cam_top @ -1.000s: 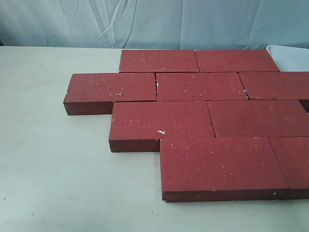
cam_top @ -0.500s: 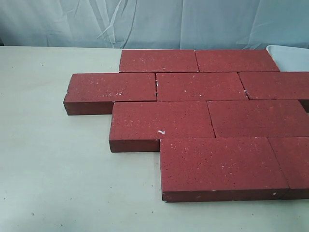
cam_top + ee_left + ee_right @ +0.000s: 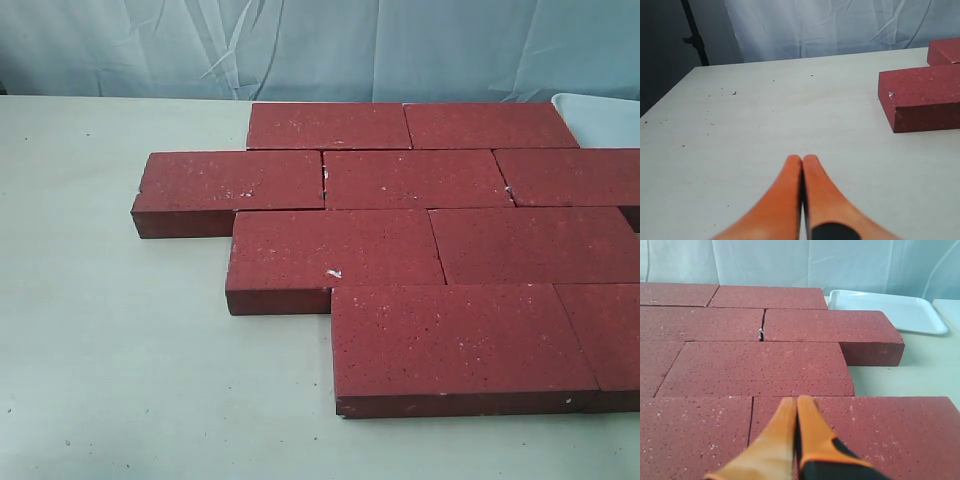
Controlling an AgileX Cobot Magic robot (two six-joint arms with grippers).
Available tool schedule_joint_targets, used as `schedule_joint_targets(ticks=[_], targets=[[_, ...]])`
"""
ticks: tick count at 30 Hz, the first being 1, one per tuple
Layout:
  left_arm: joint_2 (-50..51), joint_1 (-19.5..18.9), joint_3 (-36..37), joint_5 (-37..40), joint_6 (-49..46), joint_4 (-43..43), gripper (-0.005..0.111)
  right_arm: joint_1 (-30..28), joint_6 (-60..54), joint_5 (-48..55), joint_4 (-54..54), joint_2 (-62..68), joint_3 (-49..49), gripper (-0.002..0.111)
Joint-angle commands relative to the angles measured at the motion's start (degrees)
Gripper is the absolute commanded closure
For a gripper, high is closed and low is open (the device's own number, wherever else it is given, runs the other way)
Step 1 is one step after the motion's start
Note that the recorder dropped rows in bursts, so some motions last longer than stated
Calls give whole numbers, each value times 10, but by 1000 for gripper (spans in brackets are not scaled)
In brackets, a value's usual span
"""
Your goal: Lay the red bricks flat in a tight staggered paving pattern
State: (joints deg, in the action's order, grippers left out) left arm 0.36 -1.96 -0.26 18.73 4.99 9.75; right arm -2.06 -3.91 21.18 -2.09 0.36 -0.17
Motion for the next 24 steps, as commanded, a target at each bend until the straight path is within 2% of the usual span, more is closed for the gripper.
schedule_joint_targets(ticks=[1,5,15,24], targets=[[-4,-2,3,-8,2,-31,107,-3,0,-8,0,-4,2,109],[-4,-2,3,-12,-3,-102,107,-3,0,-8,0,-4,2,109],[-4,-2,3,-12,-54,-119,107,-3,0,-8,0,-4,2,109],[-4,-2,3,-12,-57,-110,107,-3,0,-8,0,-4,2,109]])
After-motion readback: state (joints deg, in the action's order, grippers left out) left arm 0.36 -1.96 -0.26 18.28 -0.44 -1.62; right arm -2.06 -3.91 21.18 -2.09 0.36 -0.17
